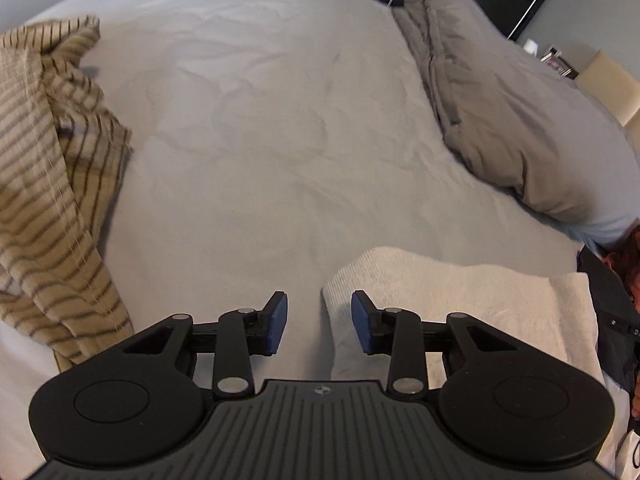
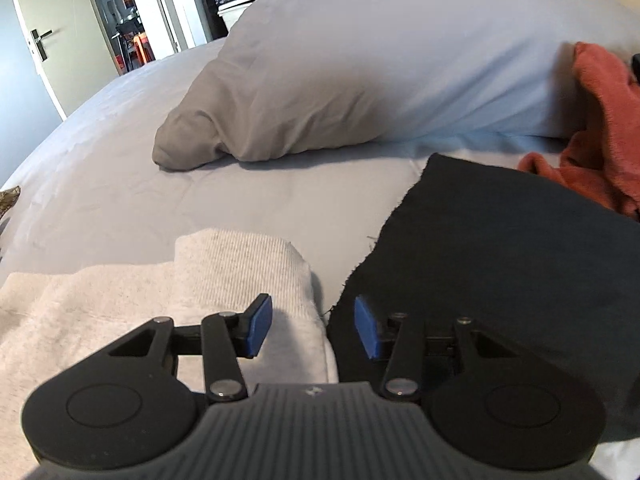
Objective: Fold clothes
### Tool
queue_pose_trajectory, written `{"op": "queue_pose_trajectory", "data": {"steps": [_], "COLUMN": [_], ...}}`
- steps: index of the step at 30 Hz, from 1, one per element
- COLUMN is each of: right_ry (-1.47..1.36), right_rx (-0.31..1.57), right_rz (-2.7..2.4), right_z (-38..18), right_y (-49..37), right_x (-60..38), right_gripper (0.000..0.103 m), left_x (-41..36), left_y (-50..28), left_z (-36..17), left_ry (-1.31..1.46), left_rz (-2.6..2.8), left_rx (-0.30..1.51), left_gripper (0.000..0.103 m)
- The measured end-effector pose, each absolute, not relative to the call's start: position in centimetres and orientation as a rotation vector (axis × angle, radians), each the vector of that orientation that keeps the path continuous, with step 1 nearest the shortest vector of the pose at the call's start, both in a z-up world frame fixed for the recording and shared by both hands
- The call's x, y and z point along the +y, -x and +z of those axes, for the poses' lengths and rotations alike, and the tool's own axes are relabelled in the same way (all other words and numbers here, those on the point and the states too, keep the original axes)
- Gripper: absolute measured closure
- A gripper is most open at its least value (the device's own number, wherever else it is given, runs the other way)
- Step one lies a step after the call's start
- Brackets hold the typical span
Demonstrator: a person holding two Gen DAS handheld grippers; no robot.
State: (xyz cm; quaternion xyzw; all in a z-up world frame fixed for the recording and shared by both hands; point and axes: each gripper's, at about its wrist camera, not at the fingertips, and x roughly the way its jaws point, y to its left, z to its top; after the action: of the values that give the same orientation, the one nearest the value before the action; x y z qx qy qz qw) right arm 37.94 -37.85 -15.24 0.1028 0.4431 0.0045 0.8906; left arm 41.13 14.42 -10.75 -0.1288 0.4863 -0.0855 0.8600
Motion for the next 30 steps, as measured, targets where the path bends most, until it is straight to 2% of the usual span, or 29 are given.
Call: {"op": "queue_pose_trajectory", "data": {"steps": [14, 15, 20, 26, 30], "right_ry": [-0.201, -0.198, -0.193, -0.200, -0.237], "right_rx": [0.927, 0.926, 0.914, 0.901, 0.899], "right_rz": [0.001, 0.000, -0.006, 0.001, 0.028], "right_z": [-15.6, -15.5, -15.2, -14.8, -14.9], "right_y": [-37.5, -37.4, -37.2, -37.1, -37.5], "right_x": [-37.5, -37.5, -37.6, -38.1, -38.3], "right_gripper": [0.053, 0.053, 0.053, 0.053, 0.053], "left_x": [10.2, 10.1, 9.9, 11.3, 12.6], "left_y": [-41.0, -41.0, -40.7, -40.7, -41.2], "left_z": [-12.2, -12.3, -12.2, -10.3, -9.2], "left_ry": [0.201, 0.190, 0.136, 0.113, 0.126], "left_rz": [-0.237, -0.239, -0.230, -0.197, -0.164], "left_rx": [1.090, 1.092, 1.063, 0.971, 0.941], "left_gripper": [0.070, 0.071, 0.093, 0.099, 0.099]}}
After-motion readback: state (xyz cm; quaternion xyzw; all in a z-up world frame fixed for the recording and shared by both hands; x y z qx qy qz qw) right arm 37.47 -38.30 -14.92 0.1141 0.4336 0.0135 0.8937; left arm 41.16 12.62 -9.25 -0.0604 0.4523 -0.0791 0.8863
